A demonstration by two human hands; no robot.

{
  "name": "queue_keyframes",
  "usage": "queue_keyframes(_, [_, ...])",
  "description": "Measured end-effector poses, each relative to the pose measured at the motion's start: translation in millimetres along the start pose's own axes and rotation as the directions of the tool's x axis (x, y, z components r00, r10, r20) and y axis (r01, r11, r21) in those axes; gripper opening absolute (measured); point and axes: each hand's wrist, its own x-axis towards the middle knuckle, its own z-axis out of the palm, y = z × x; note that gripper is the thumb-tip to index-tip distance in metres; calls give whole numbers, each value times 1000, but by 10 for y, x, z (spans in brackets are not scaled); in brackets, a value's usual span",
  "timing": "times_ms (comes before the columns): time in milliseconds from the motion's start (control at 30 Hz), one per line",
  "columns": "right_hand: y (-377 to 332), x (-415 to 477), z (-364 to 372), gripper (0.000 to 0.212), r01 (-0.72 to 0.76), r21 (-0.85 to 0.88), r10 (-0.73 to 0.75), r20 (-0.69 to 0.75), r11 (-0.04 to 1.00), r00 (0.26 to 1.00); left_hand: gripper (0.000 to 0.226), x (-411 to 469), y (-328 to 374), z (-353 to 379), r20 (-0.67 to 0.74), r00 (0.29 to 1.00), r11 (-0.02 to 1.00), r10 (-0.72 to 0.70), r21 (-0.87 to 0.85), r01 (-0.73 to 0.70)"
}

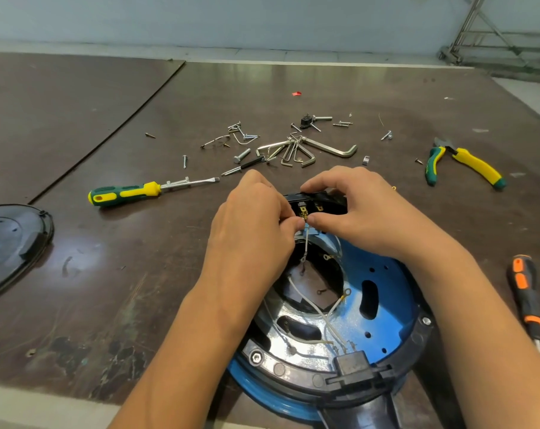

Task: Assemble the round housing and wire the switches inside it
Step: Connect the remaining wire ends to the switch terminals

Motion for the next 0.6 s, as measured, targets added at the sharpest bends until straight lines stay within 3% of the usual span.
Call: queue_keyframes(600, [-14, 13, 19, 38, -7, -6, 6, -14, 1000, 1000, 14, 19, -7, 17, 4, 1000, 1000, -4, 20, 4])
